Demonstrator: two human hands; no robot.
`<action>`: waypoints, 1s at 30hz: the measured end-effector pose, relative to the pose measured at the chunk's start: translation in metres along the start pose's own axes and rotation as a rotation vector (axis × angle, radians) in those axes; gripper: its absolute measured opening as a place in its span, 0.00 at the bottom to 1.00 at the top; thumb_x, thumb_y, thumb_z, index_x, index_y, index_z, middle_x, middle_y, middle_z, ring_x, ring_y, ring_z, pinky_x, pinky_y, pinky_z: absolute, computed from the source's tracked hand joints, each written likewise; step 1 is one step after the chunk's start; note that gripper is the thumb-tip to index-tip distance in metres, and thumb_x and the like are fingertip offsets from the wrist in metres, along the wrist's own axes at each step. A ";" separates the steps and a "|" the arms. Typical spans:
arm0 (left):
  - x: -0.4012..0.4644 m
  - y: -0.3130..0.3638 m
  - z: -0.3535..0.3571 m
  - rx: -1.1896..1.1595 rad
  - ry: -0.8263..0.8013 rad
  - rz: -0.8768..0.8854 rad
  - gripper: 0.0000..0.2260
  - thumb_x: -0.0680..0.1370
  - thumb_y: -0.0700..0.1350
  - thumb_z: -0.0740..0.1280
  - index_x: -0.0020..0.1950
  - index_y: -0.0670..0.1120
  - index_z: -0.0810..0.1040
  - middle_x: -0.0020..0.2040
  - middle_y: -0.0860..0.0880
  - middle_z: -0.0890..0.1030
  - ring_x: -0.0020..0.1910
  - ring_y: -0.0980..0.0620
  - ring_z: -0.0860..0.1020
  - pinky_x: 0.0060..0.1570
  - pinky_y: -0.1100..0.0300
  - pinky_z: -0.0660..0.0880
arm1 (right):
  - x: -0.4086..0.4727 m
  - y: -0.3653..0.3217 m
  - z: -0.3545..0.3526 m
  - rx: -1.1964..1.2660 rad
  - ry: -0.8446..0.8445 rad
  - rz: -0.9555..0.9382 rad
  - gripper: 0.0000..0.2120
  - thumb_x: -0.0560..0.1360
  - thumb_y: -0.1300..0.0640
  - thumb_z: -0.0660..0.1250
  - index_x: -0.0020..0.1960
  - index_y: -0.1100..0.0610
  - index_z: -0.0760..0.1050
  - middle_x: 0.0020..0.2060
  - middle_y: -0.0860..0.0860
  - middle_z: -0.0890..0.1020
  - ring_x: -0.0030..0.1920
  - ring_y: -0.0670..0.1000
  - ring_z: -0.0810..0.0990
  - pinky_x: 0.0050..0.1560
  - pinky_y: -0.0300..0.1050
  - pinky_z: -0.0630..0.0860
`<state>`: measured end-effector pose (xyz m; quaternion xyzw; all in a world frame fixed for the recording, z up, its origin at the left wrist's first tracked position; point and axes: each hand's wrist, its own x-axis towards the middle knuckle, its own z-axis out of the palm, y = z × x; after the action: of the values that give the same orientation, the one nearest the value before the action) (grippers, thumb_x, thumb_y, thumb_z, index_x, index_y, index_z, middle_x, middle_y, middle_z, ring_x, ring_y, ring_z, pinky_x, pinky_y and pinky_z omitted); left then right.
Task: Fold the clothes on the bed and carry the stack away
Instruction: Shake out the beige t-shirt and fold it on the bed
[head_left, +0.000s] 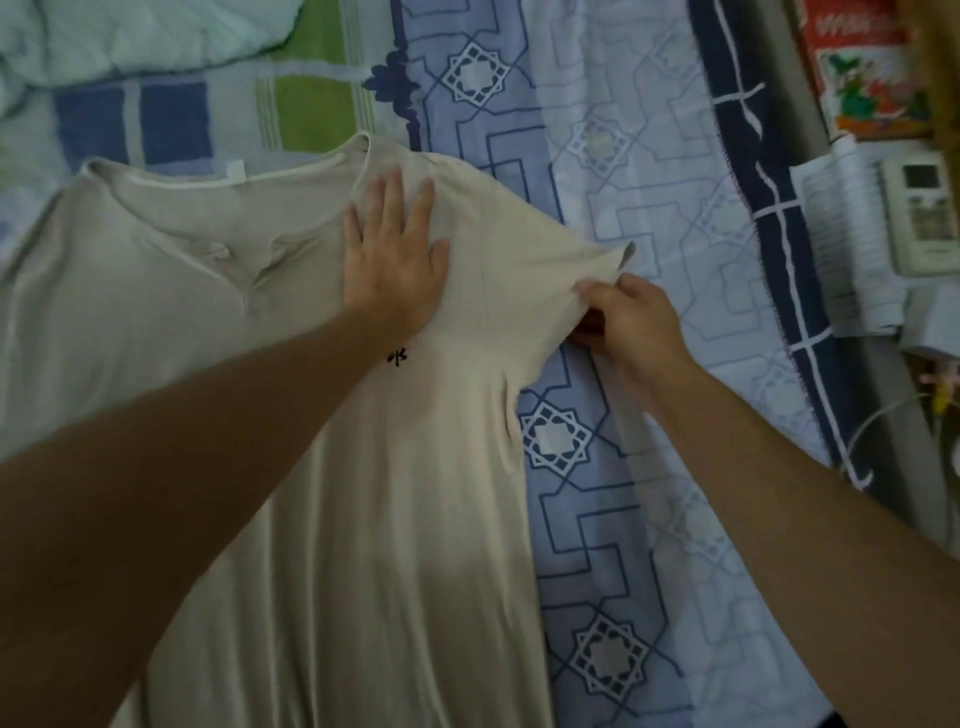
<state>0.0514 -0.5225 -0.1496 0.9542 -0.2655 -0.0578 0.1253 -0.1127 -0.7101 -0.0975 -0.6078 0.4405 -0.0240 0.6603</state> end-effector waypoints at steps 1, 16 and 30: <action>-0.026 0.009 0.001 -0.046 0.058 0.031 0.28 0.83 0.52 0.56 0.83 0.47 0.59 0.83 0.39 0.56 0.83 0.40 0.54 0.79 0.38 0.51 | -0.001 0.001 0.003 0.074 0.016 0.003 0.06 0.82 0.57 0.66 0.51 0.59 0.79 0.46 0.58 0.87 0.47 0.58 0.87 0.46 0.53 0.85; -0.155 0.095 0.036 -0.078 -0.129 0.177 0.36 0.79 0.61 0.53 0.85 0.48 0.51 0.85 0.43 0.51 0.83 0.41 0.47 0.80 0.39 0.48 | -0.022 0.031 0.017 -0.092 0.210 -0.114 0.06 0.79 0.53 0.68 0.53 0.53 0.82 0.46 0.49 0.87 0.47 0.49 0.86 0.49 0.49 0.84; -0.171 0.095 0.023 -0.215 -0.217 0.267 0.37 0.80 0.57 0.56 0.84 0.41 0.50 0.85 0.42 0.50 0.84 0.45 0.46 0.81 0.47 0.48 | -0.027 -0.010 0.046 -0.270 0.371 -0.483 0.01 0.77 0.58 0.69 0.47 0.55 0.78 0.35 0.46 0.78 0.36 0.43 0.76 0.41 0.40 0.76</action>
<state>-0.1451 -0.5162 -0.1383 0.8798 -0.3939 -0.1714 0.2037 -0.0960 -0.6615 -0.0805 -0.7620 0.3956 -0.2313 0.4575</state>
